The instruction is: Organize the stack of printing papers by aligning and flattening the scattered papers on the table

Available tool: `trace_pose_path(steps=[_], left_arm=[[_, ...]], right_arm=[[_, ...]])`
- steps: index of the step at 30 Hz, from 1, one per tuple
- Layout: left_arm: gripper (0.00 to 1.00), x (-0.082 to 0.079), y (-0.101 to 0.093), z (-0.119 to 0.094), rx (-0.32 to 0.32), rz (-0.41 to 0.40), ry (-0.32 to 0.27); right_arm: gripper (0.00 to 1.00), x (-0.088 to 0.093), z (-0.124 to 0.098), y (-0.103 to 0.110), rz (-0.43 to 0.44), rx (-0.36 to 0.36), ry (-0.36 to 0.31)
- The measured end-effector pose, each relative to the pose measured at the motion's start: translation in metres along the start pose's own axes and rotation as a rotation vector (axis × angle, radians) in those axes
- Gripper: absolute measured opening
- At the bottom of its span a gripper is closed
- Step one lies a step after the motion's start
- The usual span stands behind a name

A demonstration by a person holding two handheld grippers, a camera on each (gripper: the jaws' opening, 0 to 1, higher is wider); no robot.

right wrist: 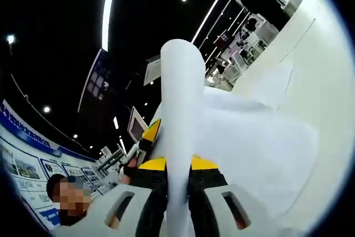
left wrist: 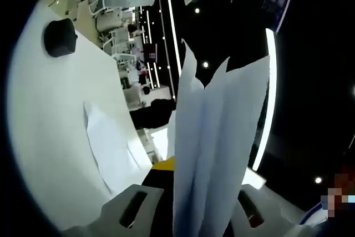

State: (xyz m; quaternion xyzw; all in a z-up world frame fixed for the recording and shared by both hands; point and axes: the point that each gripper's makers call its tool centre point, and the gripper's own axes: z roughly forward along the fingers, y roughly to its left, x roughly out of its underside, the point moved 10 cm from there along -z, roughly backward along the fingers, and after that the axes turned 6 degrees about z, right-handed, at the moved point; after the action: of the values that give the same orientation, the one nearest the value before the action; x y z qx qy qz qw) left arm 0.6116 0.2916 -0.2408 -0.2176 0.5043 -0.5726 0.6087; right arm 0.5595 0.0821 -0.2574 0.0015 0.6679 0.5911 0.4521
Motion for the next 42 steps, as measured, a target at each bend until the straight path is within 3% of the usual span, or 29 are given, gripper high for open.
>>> trace_pose_path(steps=[5,9,15,21,26,29,42], left_arm=[[0.07,0.0,0.0,0.0,-0.001,0.01,0.001],[0.07,0.0,-0.001,0.0,-0.002,0.019,-0.002],[0.06,-0.003,0.0,-0.001,-0.003,0.026,-0.009],[0.06,-0.004,0.0,-0.001,-0.004,0.029,-0.015],[0.06,-0.007,0.002,-0.003,-0.011,0.029,-0.021],[0.06,-0.007,0.002,-0.004,-0.015,0.031,-0.028],[0.06,-0.008,-0.001,-0.002,-0.014,0.037,-0.027]], right_arm=[[0.12,0.0,-0.001,-0.002,-0.004,0.008,0.0],[0.2,-0.002,-0.002,-0.002,-0.016,0.019,-0.016],[0.41,-0.008,-0.006,-0.003,-0.124,0.099,-0.075],[0.48,-0.02,-0.011,0.004,-0.218,0.127,-0.142],[0.49,-0.041,-0.021,0.01,-0.255,0.141,-0.204],[0.49,-0.057,-0.028,0.013,-0.272,0.144,-0.277],[0.48,-0.091,-0.045,-0.013,-0.285,0.235,-0.341]])
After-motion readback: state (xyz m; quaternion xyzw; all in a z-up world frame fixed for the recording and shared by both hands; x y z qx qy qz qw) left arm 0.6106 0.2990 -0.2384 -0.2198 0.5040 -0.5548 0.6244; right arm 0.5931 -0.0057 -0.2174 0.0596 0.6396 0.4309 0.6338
